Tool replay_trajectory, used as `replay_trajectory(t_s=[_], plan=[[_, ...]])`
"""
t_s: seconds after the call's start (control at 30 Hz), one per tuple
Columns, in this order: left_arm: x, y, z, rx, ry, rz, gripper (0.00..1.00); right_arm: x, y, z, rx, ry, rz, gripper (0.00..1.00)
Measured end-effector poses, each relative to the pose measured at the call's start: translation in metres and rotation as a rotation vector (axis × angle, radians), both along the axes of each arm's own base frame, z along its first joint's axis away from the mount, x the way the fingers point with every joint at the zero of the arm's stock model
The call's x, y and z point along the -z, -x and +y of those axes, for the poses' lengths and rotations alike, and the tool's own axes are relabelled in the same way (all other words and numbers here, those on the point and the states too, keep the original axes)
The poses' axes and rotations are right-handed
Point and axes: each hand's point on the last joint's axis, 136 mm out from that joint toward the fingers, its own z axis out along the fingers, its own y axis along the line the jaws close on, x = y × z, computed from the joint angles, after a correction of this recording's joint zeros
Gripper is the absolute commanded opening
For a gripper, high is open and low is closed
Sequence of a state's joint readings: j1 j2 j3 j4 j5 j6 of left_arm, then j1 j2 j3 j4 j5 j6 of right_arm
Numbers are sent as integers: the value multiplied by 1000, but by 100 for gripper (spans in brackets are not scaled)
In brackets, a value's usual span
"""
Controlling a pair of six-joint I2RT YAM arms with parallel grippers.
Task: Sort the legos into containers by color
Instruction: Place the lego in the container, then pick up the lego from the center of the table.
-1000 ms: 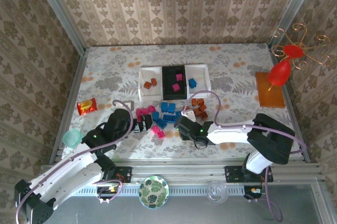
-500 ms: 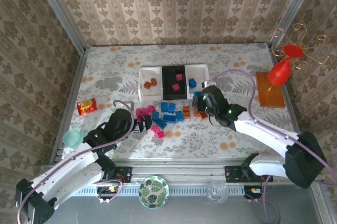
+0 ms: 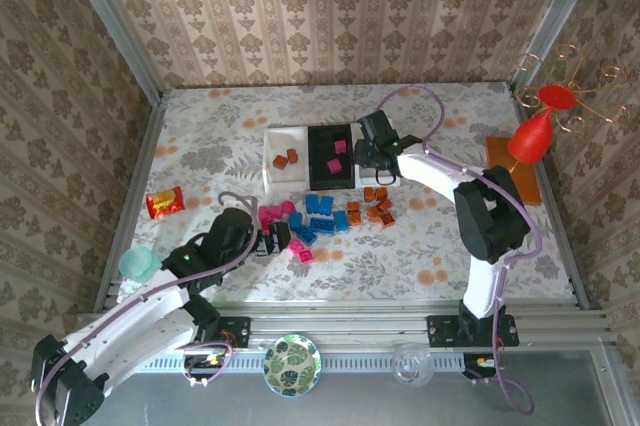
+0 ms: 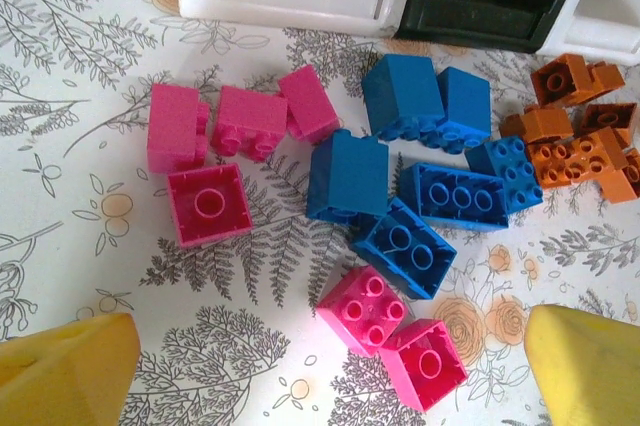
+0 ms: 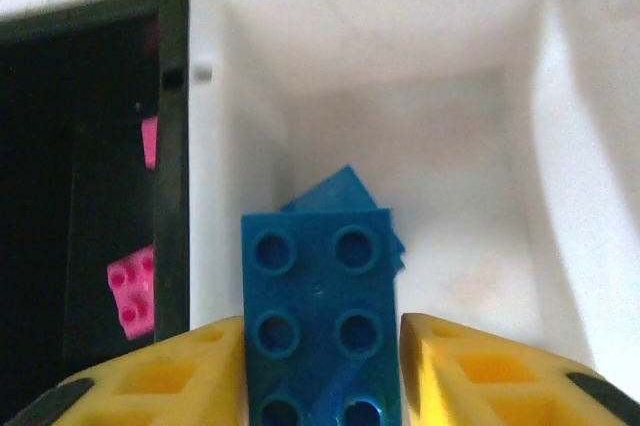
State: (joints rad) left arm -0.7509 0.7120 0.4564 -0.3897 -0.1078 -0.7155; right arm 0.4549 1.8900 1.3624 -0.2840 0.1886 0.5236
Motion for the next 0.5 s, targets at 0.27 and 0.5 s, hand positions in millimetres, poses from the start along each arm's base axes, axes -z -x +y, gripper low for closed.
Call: replay_trajectory(t_s=[0.27,0.5], plan=[[2,3,-3,17,10,11,100,-23,19,7,-41,-31,-28,74],[4,-1,-8,23,20,19,100,-38,103,-1,-119,-54,-65,78]])
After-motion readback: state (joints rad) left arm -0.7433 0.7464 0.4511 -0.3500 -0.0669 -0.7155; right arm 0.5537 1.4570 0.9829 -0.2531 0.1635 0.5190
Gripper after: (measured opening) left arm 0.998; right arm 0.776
